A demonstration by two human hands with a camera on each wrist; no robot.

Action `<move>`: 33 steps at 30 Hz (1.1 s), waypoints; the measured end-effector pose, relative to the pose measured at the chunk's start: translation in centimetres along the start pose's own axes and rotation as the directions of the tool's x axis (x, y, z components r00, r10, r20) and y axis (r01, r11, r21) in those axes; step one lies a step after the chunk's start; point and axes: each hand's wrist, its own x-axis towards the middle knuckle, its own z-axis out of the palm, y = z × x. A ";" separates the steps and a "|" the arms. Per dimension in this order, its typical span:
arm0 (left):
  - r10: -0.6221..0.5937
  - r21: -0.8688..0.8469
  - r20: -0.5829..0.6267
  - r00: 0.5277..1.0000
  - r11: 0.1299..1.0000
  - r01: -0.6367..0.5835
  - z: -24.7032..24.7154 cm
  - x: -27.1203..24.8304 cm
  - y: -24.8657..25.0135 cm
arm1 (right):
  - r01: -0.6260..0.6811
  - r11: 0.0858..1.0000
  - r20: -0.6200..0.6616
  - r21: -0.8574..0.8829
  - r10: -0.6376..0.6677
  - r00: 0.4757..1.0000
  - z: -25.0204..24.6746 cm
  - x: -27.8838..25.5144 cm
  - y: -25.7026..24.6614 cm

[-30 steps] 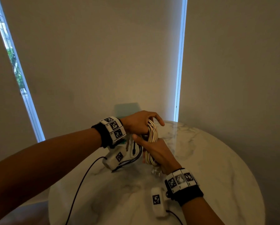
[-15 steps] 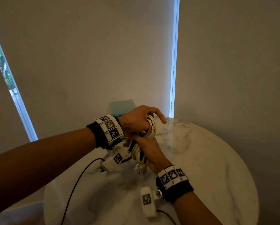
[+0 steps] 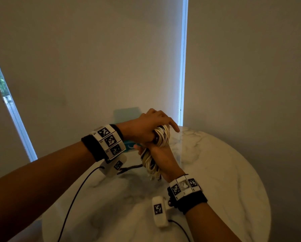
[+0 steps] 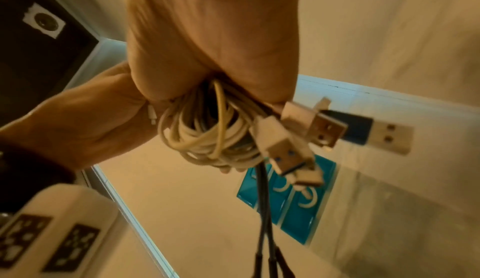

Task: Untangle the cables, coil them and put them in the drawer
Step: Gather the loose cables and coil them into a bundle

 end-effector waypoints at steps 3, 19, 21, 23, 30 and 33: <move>-0.048 0.041 -0.009 0.999 0.998 0.049 0.5 -0.2 -1.1 | -0.021 0.977 -0.068 -0.210 0.007 0.998 -0.7 0.5 0.6; -0.237 -0.155 0.365 0.901 0.938 0.310 6.3 -4.4 -5.5 | -0.215 0.763 0.057 0.610 0.229 0.972 -4.7 1.2 -0.3; -0.249 -0.205 0.313 0.917 0.925 0.321 5.7 -4.8 -6.5 | -0.208 0.785 0.026 0.583 0.239 0.971 -5.3 1.4 -0.4; -0.240 -0.282 0.192 0.952 0.916 0.287 4.9 -5.2 -7.1 | -0.221 0.853 -0.024 0.474 0.263 0.964 -5.3 1.6 0.1; 0.001 -0.183 0.013 1.000 0.983 0.002 3.9 -3.8 -5.5 | -0.270 0.955 -0.070 -0.125 0.263 0.962 -3.0 1.1 2.4; -0.035 -0.260 -0.001 0.999 0.965 0.034 4.6 -3.5 -5.6 | -0.324 0.939 0.042 -0.115 0.331 0.943 -2.4 0.6 3.0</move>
